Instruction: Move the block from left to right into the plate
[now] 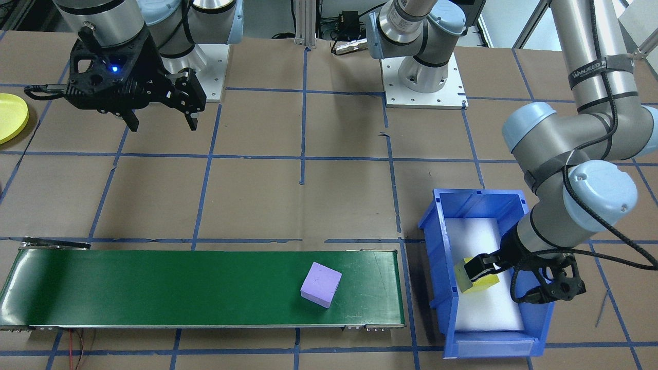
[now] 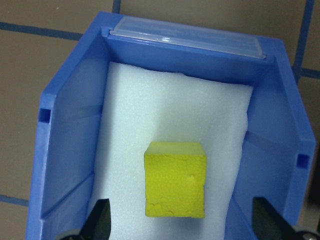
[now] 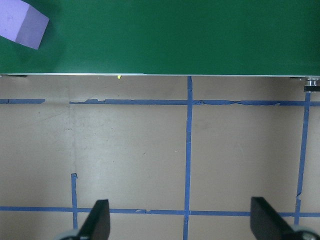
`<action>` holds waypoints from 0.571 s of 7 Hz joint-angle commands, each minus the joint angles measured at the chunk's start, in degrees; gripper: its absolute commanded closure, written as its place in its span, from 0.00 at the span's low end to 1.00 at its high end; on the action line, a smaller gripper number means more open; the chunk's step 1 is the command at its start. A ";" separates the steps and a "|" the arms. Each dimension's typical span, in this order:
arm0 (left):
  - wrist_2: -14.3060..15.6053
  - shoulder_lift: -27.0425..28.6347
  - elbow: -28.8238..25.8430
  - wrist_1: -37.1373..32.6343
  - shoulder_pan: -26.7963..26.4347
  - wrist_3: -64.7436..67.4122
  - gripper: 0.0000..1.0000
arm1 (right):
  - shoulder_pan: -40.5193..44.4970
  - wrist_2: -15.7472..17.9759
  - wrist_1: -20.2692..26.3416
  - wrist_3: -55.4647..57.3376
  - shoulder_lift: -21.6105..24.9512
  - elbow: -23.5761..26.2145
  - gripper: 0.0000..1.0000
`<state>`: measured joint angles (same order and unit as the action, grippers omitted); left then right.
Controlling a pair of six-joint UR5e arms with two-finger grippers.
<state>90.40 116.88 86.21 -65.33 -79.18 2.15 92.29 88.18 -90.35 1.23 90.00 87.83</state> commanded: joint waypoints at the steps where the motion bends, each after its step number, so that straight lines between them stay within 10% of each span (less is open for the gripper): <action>1: -0.92 1.24 1.14 0.64 0.08 0.75 0.00 | -0.09 0.15 0.00 -0.09 0.00 0.06 0.00; 4: -1.01 2.03 2.47 0.64 1.56 0.22 0.00 | -0.18 0.06 0.00 -0.18 -0.09 0.24 0.00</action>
<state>89.39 118.46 87.82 -64.70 -78.31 2.69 92.13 88.25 -90.35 1.07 89.93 88.04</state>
